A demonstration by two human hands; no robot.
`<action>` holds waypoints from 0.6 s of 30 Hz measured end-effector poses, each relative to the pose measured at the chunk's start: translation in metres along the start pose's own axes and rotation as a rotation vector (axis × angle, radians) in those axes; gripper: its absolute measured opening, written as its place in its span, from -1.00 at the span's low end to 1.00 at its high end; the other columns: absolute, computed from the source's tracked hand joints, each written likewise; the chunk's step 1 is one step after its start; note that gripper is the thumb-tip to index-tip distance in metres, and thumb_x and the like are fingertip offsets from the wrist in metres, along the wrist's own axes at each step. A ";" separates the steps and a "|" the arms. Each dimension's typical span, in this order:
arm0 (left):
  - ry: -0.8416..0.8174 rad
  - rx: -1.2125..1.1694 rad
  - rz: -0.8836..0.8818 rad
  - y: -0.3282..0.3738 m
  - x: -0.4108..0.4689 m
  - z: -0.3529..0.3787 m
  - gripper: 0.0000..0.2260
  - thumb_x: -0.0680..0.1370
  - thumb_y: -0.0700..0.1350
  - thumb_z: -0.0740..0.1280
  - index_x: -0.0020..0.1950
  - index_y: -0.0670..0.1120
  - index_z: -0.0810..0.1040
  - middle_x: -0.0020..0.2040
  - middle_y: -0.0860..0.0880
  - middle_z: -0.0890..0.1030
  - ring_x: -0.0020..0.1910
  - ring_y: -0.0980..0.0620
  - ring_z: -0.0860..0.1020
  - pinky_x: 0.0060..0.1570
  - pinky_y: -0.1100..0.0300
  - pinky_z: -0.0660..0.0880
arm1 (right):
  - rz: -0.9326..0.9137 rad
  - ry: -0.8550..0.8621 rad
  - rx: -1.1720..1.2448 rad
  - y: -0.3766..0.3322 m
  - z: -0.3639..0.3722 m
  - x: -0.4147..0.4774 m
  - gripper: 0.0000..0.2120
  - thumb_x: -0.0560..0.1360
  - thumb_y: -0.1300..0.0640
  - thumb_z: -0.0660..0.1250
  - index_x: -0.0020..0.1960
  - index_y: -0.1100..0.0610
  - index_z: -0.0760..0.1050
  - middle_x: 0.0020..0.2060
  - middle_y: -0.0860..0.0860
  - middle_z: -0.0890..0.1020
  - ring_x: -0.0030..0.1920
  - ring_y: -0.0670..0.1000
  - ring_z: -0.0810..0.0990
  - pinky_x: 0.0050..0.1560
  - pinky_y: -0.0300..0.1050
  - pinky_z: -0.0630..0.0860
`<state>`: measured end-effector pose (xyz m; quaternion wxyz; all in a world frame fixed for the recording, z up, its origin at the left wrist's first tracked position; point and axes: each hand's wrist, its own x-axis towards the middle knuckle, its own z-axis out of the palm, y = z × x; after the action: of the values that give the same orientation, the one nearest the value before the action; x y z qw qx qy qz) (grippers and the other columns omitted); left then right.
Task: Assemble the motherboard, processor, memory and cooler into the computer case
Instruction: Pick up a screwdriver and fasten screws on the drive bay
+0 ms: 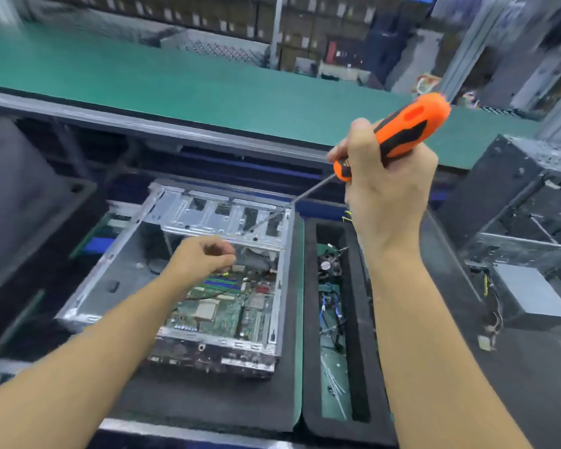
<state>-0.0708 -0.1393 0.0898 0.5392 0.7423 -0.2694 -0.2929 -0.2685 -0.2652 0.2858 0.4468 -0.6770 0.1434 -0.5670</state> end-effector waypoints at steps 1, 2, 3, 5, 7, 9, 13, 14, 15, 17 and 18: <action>0.021 0.029 -0.012 -0.008 -0.006 -0.022 -0.90 0.41 -0.27 0.52 -0.21 -0.08 0.68 -0.25 -0.15 0.68 -0.33 0.00 0.65 -0.21 0.15 0.61 | 0.000 -0.018 0.006 -0.002 0.018 -0.006 -0.53 0.52 0.06 0.31 -0.30 0.49 0.48 -0.39 0.17 0.63 -0.42 -0.08 0.58 -0.31 -0.19 0.47; 0.038 0.062 -0.028 -0.016 -0.012 -0.042 -0.91 0.42 -0.25 0.52 -0.19 -0.08 0.68 -0.25 -0.12 0.69 -0.32 0.00 0.66 -0.21 0.12 0.61 | 0.005 -0.032 0.001 -0.004 0.034 -0.013 -0.54 0.53 0.08 0.31 -0.30 0.49 0.49 -0.38 0.16 0.64 -0.43 -0.09 0.58 -0.31 -0.20 0.47; 0.055 0.089 -0.042 -0.023 -0.018 -0.061 -0.92 0.42 -0.23 0.52 -0.18 -0.08 0.68 -0.25 -0.10 0.69 -0.30 0.00 0.66 -0.20 0.07 0.62 | 0.011 -0.043 -0.010 -0.006 0.051 -0.020 -0.55 0.54 0.10 0.31 -0.29 0.49 0.49 -0.37 0.15 0.65 -0.42 -0.10 0.59 -0.31 -0.20 0.48; 0.094 0.108 -0.051 -0.037 -0.028 -0.095 -0.92 0.43 -0.26 0.51 -0.16 -0.10 0.67 -0.26 -0.11 0.69 -0.30 -0.01 0.65 -0.17 0.04 0.62 | 0.009 -0.061 -0.044 -0.010 0.080 -0.034 -0.55 0.53 0.08 0.31 -0.30 0.48 0.50 -0.38 0.15 0.65 -0.38 -0.05 0.62 -0.28 -0.11 0.54; 0.128 0.111 -0.055 -0.048 -0.034 -0.119 -0.90 0.43 -0.30 0.50 -0.14 -0.13 0.66 -0.24 -0.14 0.68 -0.30 -0.04 0.63 -0.15 0.10 0.64 | -0.004 -0.072 -0.082 -0.014 0.105 -0.046 -0.48 0.49 -0.03 0.31 -0.30 0.47 0.49 -0.40 0.18 0.64 -0.35 0.06 0.63 -0.24 -0.01 0.55; 0.116 0.102 -0.072 -0.055 -0.038 -0.133 -0.86 0.44 -0.30 0.49 -0.07 -0.12 0.64 -0.19 -0.17 0.68 -0.28 -0.06 0.64 -0.11 0.09 0.63 | -0.011 -0.079 -0.120 -0.016 0.122 -0.056 -0.40 0.46 -0.11 0.28 -0.29 0.50 0.48 -0.39 0.28 0.61 -0.33 0.19 0.59 -0.23 0.06 0.52; 0.074 0.214 -0.058 -0.062 -0.035 -0.135 -0.88 0.44 -0.26 0.48 -0.13 -0.06 0.65 -0.24 -0.04 0.69 -0.28 0.05 0.64 -0.13 0.15 0.63 | -0.001 -0.104 -0.202 -0.013 0.138 -0.070 -0.36 0.46 -0.14 0.28 -0.25 0.53 0.45 -0.36 0.41 0.53 -0.30 0.37 0.50 -0.26 0.11 0.46; 0.071 0.256 -0.055 -0.064 -0.034 -0.131 -0.89 0.43 -0.25 0.48 -0.16 -0.04 0.66 -0.26 0.01 0.68 -0.29 0.08 0.64 -0.15 0.18 0.63 | 0.006 -0.101 -0.220 -0.012 0.139 -0.072 -0.36 0.46 -0.14 0.28 -0.25 0.52 0.46 -0.35 0.40 0.54 -0.29 0.36 0.51 -0.26 0.10 0.46; 0.066 0.282 -0.057 -0.065 -0.032 -0.128 -0.89 0.43 -0.24 0.48 -0.18 -0.03 0.66 -0.29 0.04 0.68 -0.30 0.11 0.64 -0.17 0.20 0.62 | 0.018 -0.095 -0.232 -0.010 0.139 -0.074 -0.37 0.47 -0.14 0.28 -0.25 0.51 0.47 -0.35 0.39 0.54 -0.29 0.36 0.51 -0.25 0.10 0.47; 0.053 0.305 -0.070 -0.069 -0.027 -0.121 -0.89 0.44 -0.24 0.48 -0.21 -0.03 0.66 -0.31 0.05 0.67 -0.30 0.11 0.63 -0.21 0.21 0.60 | 0.036 -0.086 -0.248 -0.006 0.136 -0.075 -0.37 0.47 -0.14 0.29 -0.24 0.51 0.47 -0.34 0.39 0.55 -0.29 0.36 0.51 -0.25 0.10 0.47; 0.043 0.302 -0.076 -0.071 -0.022 -0.118 -0.89 0.44 -0.24 0.47 -0.21 -0.04 0.65 -0.30 0.03 0.67 -0.29 0.08 0.63 -0.20 0.17 0.61 | 0.043 -0.083 -0.255 -0.004 0.135 -0.075 -0.37 0.48 -0.14 0.28 -0.24 0.51 0.46 -0.34 0.39 0.54 -0.29 0.35 0.50 -0.26 0.10 0.46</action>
<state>0.0054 -0.0279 0.0540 0.4155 0.8307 -0.2706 -0.2533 -0.1728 -0.1510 0.2462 0.3746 -0.7480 0.2101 -0.5060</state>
